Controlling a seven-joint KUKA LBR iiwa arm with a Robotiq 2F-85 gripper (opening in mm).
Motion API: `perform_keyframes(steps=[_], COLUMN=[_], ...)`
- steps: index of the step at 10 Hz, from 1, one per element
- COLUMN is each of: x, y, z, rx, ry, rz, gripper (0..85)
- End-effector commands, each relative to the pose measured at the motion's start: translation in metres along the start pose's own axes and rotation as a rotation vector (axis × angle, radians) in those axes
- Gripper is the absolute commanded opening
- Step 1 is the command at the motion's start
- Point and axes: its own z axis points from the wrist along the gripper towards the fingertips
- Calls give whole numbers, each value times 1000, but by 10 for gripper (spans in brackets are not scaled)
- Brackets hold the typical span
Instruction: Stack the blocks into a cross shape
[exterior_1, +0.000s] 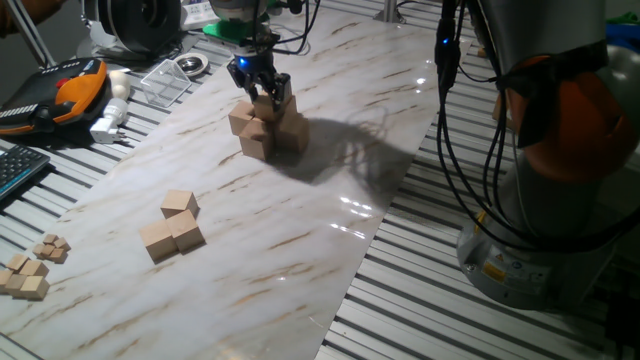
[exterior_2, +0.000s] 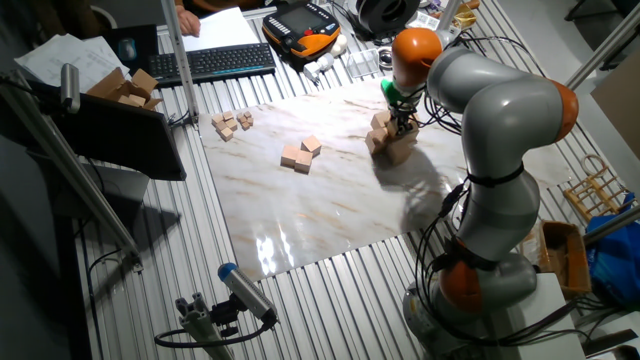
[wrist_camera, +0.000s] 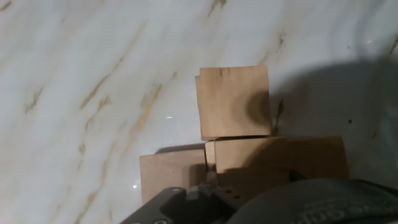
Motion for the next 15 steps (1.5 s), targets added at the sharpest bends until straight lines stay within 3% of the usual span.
perform_keyframes(steps=[1,4,5,8,9,15], x=[0,0,0,1,2,4], y=[-1,-1,-1,-1,0,0], z=[1,2,1,-2,-3,-10], rx=[2,7,7,6,3,11], ry=[2,15,17,20,17,29], rz=[0,-7,-9,-5,-2,-2], gripper=[340,340,510,510,680,680])
